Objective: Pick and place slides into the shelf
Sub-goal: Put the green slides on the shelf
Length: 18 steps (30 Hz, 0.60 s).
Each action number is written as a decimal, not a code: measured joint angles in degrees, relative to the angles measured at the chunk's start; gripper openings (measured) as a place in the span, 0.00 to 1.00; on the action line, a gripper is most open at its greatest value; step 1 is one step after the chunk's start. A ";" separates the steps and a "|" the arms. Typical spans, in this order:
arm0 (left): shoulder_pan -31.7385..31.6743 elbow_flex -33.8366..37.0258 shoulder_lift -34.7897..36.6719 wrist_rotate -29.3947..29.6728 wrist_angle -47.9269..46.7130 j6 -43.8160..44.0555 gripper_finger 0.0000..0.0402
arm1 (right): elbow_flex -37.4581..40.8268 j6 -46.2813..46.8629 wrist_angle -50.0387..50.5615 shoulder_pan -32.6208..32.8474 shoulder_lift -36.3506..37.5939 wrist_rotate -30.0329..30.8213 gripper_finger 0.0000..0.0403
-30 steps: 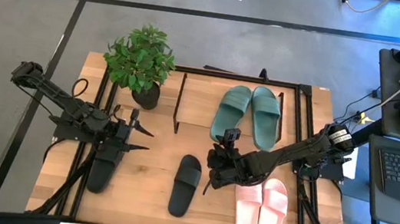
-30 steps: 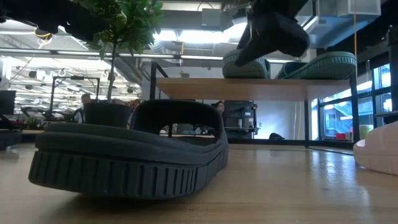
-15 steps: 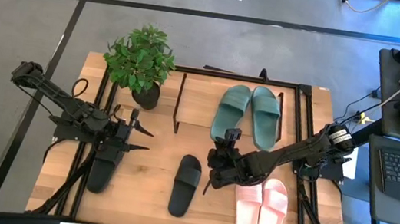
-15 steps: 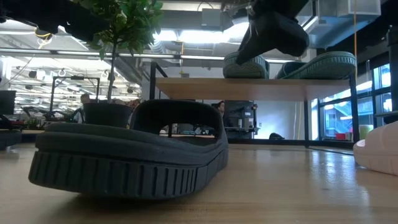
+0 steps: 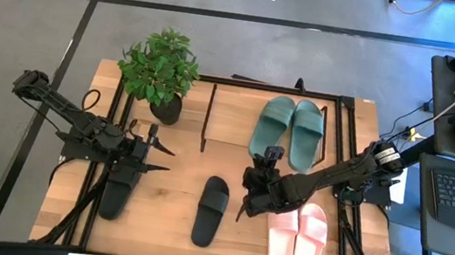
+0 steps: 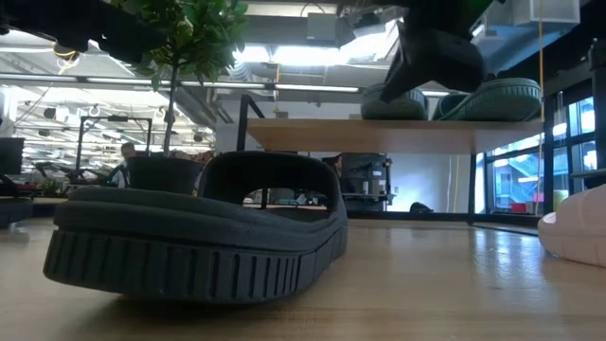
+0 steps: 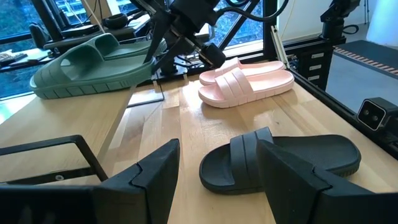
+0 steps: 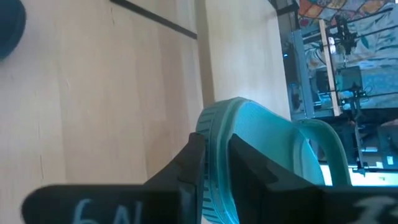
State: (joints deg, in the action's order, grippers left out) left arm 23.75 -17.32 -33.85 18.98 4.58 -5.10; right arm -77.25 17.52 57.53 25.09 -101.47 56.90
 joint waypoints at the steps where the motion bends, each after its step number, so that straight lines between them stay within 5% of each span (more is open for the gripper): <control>1: 0.02 0.00 0.00 0.00 0.00 0.00 0.51 | 0.00 0.02 0.38 0.28 0.00 0.00 0.14; 18: 0.01 0.00 0.00 0.02 0.02 0.09 0.51 | -0.03 8.74 11.05 5.24 1.44 -1.21 0.14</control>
State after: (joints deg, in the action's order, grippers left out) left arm 23.76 -17.32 -33.85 19.00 4.60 -5.02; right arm -77.29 26.25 68.59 30.33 -100.03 55.69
